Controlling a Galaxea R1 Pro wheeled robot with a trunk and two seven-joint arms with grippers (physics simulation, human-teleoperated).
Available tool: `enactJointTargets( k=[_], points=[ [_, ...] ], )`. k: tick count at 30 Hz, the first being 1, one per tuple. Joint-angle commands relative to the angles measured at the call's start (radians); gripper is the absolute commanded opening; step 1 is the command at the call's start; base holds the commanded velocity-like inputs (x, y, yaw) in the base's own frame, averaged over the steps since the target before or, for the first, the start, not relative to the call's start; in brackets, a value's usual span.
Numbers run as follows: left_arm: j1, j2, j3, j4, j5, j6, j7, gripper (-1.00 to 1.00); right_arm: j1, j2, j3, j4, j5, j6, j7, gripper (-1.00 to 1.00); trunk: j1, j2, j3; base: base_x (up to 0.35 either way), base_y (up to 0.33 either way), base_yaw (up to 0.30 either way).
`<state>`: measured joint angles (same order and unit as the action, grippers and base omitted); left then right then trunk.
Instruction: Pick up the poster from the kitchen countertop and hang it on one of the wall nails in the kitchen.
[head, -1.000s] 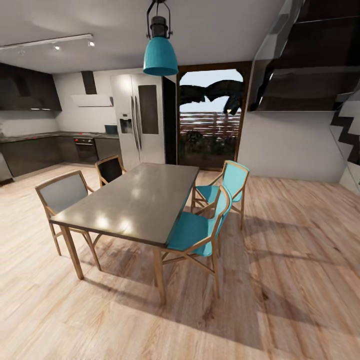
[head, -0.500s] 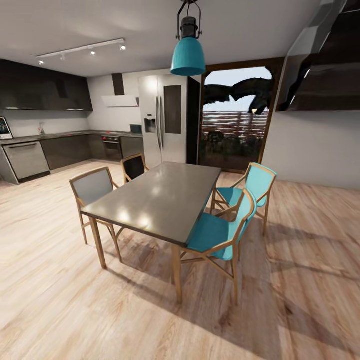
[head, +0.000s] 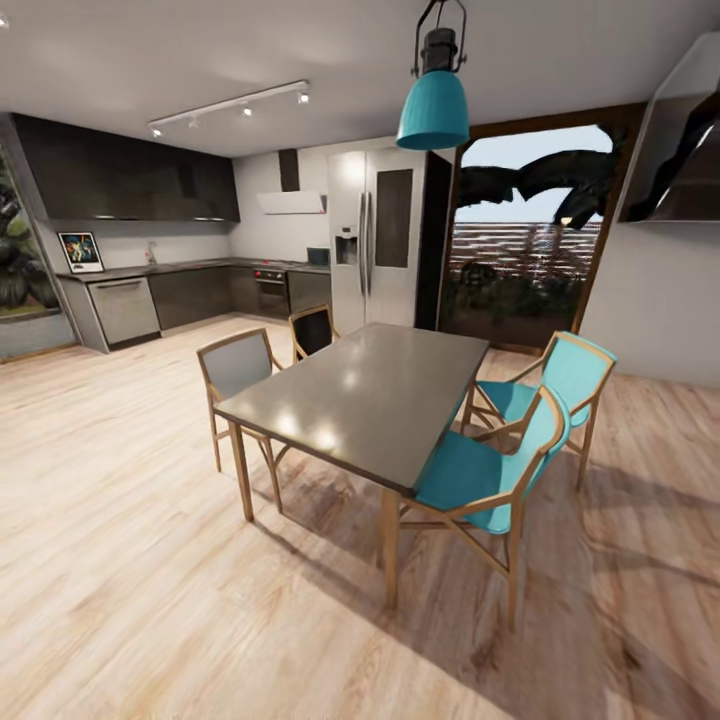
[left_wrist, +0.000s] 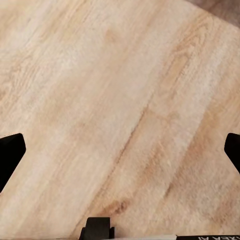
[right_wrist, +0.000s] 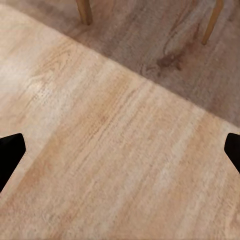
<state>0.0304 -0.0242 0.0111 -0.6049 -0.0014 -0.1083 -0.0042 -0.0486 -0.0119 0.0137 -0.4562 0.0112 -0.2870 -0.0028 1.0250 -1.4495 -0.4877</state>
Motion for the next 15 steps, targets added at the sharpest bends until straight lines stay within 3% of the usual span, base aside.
enactJointTargets(
  k=[1,7,15],
  points=[
    [0.0,0.0,0.001,-0.001,0.0,-0.001,0.0,1.0,0.0,0.0,0.001,0.001,0.001,-0.003,0.0,1.0,0.0,0.0,-0.001,0.0,0.0,0.289],
    [0.0,0.0,0.002,-0.001,0.0,-0.001,0.0,1.0,0.0,-0.001,0.001,0.001,0.001,-0.002,0.001,1.0,0.0,0.0,-0.003,0.019,0.071,0.247],
    [0.0,0.0,0.002,-0.001,0.0,-0.001,0.0,1.0,0.0,-0.004,0.002,0.06,0.001,-0.001,0.001,1.0,0.0,0.0,-0.004,0.084,0.245,0.049]
  ],
)
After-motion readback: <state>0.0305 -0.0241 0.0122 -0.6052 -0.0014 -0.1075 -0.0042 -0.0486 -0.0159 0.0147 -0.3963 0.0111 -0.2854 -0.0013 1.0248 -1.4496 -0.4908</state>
